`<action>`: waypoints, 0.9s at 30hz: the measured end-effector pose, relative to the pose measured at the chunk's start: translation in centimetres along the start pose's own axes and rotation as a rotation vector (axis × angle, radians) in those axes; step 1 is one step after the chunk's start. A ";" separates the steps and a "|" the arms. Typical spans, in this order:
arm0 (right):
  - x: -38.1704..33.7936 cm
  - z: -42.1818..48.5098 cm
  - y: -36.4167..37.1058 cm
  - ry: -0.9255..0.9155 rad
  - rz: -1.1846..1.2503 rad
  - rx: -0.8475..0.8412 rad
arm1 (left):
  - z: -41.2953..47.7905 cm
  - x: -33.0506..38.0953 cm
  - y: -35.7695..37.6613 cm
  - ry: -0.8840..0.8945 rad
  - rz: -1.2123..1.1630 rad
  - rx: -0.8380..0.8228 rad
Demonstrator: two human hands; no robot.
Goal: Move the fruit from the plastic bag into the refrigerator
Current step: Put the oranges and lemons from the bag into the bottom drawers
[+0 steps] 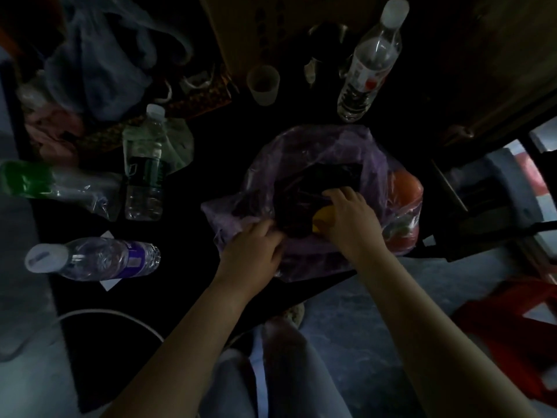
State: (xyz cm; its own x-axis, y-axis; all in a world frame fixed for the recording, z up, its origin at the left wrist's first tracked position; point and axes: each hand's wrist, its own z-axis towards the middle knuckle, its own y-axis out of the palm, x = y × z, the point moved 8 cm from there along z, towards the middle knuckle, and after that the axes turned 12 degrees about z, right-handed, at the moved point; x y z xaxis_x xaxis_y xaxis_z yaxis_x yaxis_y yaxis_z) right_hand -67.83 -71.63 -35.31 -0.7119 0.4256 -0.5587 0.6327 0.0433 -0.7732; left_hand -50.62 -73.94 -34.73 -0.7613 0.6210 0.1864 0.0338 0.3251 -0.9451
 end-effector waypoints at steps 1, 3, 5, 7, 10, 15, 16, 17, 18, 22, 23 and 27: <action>0.2 -0.2 0.0 -0.004 0.000 0.013 | -0.2 -0.2 0.3 -0.011 0.000 -0.004; 0.6 -0.5 0.2 -0.011 0.004 0.030 | -0.6 -0.5 1.0 -0.032 -0.008 -0.016; 1.0 -0.9 0.5 -0.017 -0.003 0.036 | -0.7 -0.6 1.8 -0.038 -0.014 -0.037; 1.3 -1.3 0.8 -0.029 -0.014 0.049 | -0.7 -0.6 2.5 -0.039 -0.014 -0.061; 1.6 -1.5 0.9 -0.049 -0.039 0.069 | -0.7 -0.4 3.2 -0.035 -0.015 -0.099; 1.7 -1.1 0.4 -0.059 -0.022 0.063 | -0.3 0.1 3.0 -0.015 0.004 -0.070; 1.7 -1.1 0.1 -0.063 -0.016 0.067 | 0.0 0.5 2.4 -0.004 0.008 -0.033; 1.7 -1.1 -0.4 -0.064 -0.013 0.078 | 0.4 1.0 1.7 0.012 -0.005 0.014; 1.9 -1.2 -1.0 -0.060 -0.016 0.098 | 0.9 1.7 0.9 0.031 -0.030 0.061; 3.6 -1.6 -3.8 0.014 -0.052 0.175 | 3.7 5.1 -0.6 0.127 -0.130 0.124; 4.1 -1.8 -4.4 0.032 -0.063 0.188 | 4.4 5.9 -0.5 0.143 -0.148 0.114; 5.8 -2.3 -6.1 0.071 -0.066 0.228 | 6.5 8.5 0.0 0.209 -0.111 0.055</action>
State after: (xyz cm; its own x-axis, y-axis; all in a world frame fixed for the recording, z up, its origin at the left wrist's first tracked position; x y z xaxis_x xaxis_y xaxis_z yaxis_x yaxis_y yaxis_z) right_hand -75.10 -67.34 -33.17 -0.7212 0.4915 -0.4881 0.4942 -0.1287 -0.8598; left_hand -61.32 -73.26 -34.91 -0.6073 0.7200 0.3359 -0.0819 0.3638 -0.9279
